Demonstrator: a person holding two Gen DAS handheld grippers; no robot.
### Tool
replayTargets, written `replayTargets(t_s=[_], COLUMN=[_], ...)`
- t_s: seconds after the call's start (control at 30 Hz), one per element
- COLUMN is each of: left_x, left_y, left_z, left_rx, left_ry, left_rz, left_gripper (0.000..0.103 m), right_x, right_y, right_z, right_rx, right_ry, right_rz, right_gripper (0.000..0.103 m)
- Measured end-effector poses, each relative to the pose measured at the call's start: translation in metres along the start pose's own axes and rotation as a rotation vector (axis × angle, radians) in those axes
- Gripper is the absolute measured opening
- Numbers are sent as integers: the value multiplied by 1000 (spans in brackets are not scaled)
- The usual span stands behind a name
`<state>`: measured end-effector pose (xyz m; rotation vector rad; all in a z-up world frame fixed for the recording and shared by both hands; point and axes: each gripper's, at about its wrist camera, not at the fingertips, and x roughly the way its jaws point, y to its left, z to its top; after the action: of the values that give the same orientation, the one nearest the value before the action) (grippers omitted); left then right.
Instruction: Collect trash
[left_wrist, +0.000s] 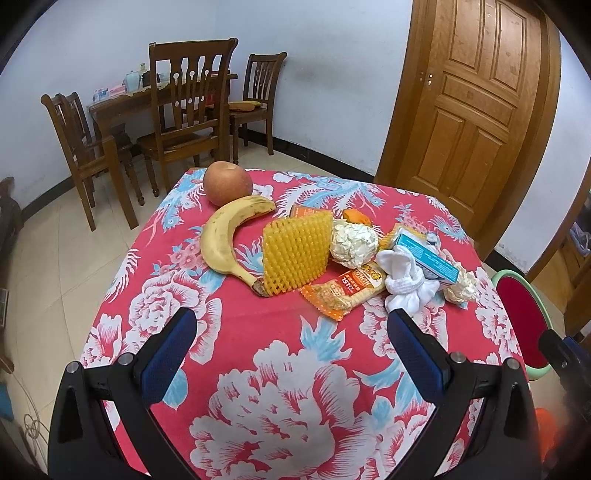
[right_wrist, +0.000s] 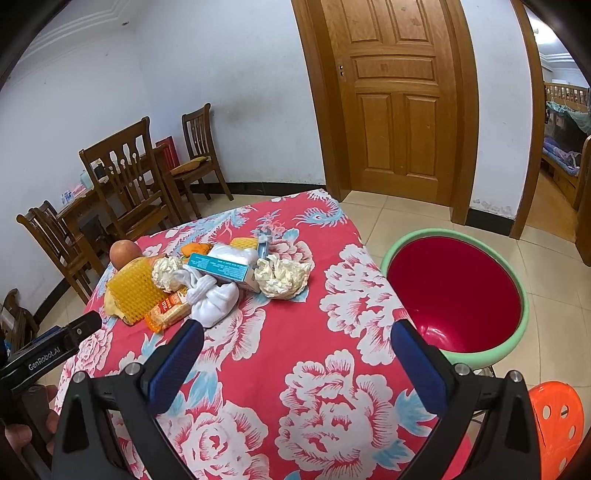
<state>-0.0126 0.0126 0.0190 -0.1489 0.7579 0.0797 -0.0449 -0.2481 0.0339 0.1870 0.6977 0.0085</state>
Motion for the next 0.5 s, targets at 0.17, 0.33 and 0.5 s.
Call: replayTargets(t_s=[0.17,0.33,0.5], left_x=[1,0,1], left_y=[2,2,2], left_z=[-1,-1,-1], left_rx=[-3,-3,-3], left_ry=[1,0,0], left_rz=[0,0,-1], left_gripper=[102,102,102], right_x=[-1,-2,-2], right_y=[1,4,3], right_z=[0,-3,-3], right_rx=[4,3,7], right_ry=[6,6,8], right_rz=[0,4,2], right_gripper=[103,103,103])
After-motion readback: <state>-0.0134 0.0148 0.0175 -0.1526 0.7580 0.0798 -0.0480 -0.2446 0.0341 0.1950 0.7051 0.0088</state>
